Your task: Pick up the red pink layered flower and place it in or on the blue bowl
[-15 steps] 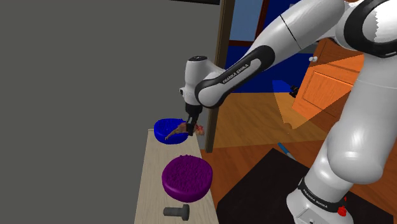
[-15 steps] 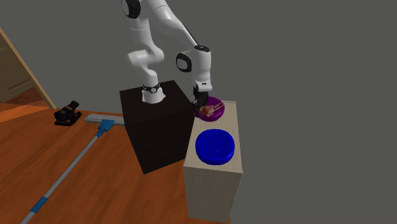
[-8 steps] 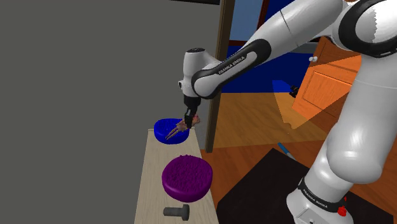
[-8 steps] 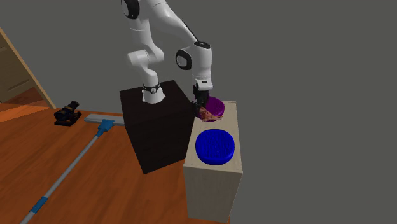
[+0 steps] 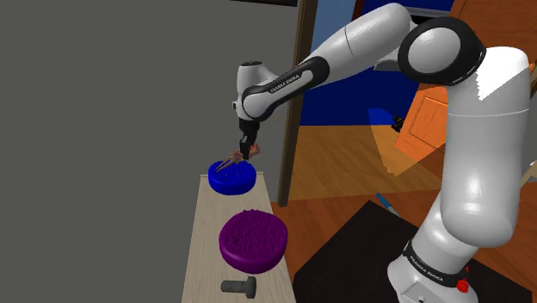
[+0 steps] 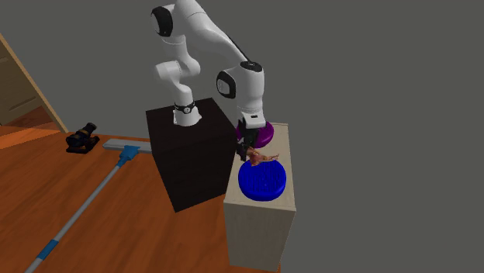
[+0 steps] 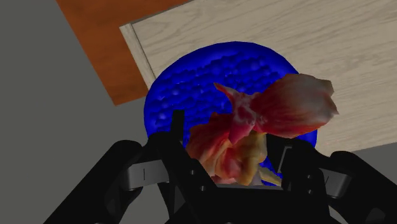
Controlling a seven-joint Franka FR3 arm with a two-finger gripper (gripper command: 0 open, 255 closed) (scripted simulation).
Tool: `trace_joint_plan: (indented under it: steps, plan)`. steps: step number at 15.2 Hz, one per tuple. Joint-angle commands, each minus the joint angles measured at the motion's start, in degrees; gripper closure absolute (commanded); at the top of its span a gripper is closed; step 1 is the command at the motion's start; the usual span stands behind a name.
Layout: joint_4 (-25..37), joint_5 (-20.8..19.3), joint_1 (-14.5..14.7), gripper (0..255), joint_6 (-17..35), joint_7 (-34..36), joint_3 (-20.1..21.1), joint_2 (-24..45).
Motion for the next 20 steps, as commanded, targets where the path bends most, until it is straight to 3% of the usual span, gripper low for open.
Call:
trace_joint_plan:
  steps: [1,2,14,20]
  plan:
    - [5.9,0.0,-0.6,255,-2.1,-1.6,-0.5,3.7]
    - [8.4,0.0,-0.8,255,-2.9,-2.1,-0.7,5.4]
    - [6.0,-1.3,-0.5,255,4.4,-0.9,-1.3,10.3]
    - [6.0,-1.3,-0.5,255,4.4,-0.9,-1.3,10.3]
